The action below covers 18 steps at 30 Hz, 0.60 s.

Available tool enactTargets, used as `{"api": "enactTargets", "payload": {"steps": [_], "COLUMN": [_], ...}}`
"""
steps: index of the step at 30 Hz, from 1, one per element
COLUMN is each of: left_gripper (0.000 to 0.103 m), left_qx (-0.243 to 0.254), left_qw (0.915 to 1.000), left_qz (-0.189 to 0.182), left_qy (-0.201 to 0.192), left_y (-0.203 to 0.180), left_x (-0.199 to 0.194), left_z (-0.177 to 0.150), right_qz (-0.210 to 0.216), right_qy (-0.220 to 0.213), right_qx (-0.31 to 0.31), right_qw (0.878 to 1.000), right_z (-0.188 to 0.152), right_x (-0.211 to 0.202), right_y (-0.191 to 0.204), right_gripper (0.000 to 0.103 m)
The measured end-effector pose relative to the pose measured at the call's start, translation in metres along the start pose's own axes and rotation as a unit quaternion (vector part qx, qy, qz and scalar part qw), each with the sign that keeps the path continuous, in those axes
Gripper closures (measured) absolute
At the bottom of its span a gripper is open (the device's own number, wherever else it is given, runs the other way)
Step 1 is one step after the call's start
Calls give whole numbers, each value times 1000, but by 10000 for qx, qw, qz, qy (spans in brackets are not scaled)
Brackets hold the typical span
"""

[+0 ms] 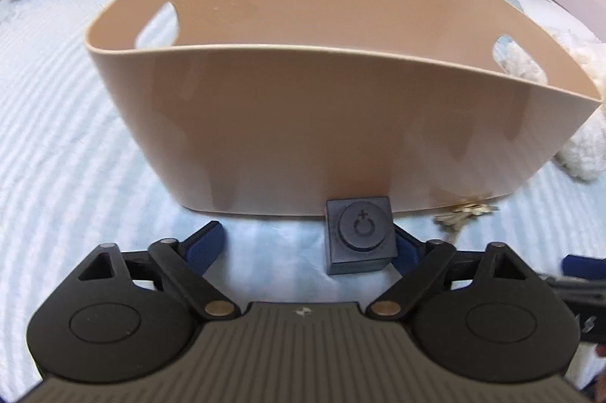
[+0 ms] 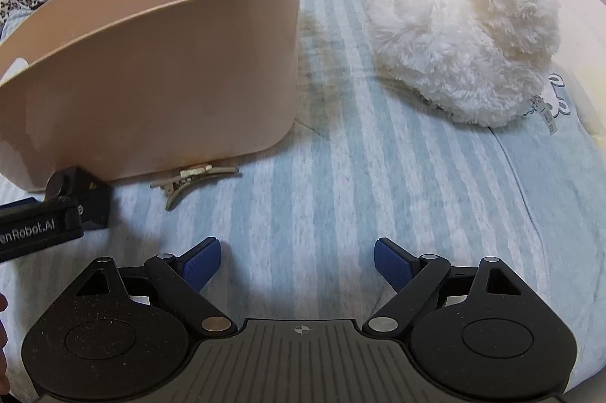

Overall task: Organize objects
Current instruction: 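Grasp the black square device with the left tool while the right tool grasps the hair clip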

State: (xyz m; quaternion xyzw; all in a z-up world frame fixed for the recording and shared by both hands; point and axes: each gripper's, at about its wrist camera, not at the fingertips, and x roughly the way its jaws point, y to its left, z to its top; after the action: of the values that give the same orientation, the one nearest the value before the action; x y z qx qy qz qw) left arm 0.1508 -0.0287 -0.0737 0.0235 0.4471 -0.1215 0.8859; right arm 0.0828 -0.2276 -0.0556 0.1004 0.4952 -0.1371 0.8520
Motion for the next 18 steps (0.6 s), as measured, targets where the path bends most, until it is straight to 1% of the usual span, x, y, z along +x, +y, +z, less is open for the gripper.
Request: {"api": "enactTargets", "payload": {"steps": [3, 4, 5, 10, 11, 13, 16, 18], "left_gripper": [25, 26, 27, 28, 28, 28, 29, 32], "left_qx": [48, 88, 140, 287, 319, 386, 425, 409], "left_qw": [10000, 10000, 9999, 9991, 9988, 9986, 9986, 9988], "left_qz": [-34, -35, -24, 309, 357, 349, 289, 242], "left_qy": [-24, -31, -39, -91, -100, -100, -99, -87], "left_y": [8, 13, 10, 14, 11, 9, 12, 17], "left_x": [0, 4, 6, 4, 9, 15, 11, 10], "left_z": [0, 4, 6, 4, 9, 11, 8, 5], "right_qz": [69, 75, 80, 191, 212, 248, 301, 399], "right_qy": [-30, -37, -49, -195, -238, -305, -377, -415], "right_qx": [37, 18, -17, -277, -319, -399, -519, -560], "right_qw": [10000, 10000, 10000, 9992, 9990, 9984, 9975, 9968], "right_z": [1, 1, 2, 8, 10, 14, 18, 19], "right_x": [4, 5, 6, 9, 10, 13, 18, 19], "right_y": [1, 3, 5, 19, 22, 28, 36, 40], "right_gripper": [12, 10, 10, 10, 10, 10, 10, 9]}}
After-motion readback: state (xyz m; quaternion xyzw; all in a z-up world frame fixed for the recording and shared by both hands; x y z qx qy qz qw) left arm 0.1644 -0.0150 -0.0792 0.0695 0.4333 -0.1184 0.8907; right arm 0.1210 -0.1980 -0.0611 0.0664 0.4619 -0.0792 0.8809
